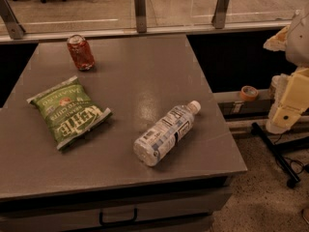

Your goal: Move blue plastic bottle near coke can

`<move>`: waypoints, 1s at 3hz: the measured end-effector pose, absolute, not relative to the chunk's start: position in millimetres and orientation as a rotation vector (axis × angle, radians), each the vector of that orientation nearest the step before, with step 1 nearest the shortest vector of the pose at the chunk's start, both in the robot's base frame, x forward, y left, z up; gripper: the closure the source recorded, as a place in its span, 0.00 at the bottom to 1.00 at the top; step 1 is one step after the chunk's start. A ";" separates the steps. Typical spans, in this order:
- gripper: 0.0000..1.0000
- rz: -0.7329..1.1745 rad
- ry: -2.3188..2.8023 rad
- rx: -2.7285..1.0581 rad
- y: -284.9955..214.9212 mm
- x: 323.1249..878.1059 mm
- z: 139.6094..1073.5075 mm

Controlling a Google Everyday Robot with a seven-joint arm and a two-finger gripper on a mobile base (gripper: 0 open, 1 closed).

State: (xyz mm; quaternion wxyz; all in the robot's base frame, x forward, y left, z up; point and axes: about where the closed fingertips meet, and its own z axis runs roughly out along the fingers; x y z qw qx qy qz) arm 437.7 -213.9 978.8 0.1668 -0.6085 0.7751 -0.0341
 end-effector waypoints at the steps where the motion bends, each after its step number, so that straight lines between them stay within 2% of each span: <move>1: 0.00 0.019 2.078 -1.883 -176.5 432.7 962.8; 2: 0.00 0.197 1.837 -2.121 -119.7 422.4 936.1; 3: 0.00 0.249 1.602 -2.306 -81.6 417.4 912.8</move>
Offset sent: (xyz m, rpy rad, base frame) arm -0.0338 0.1552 -0.0786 0.1775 0.1955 0.7339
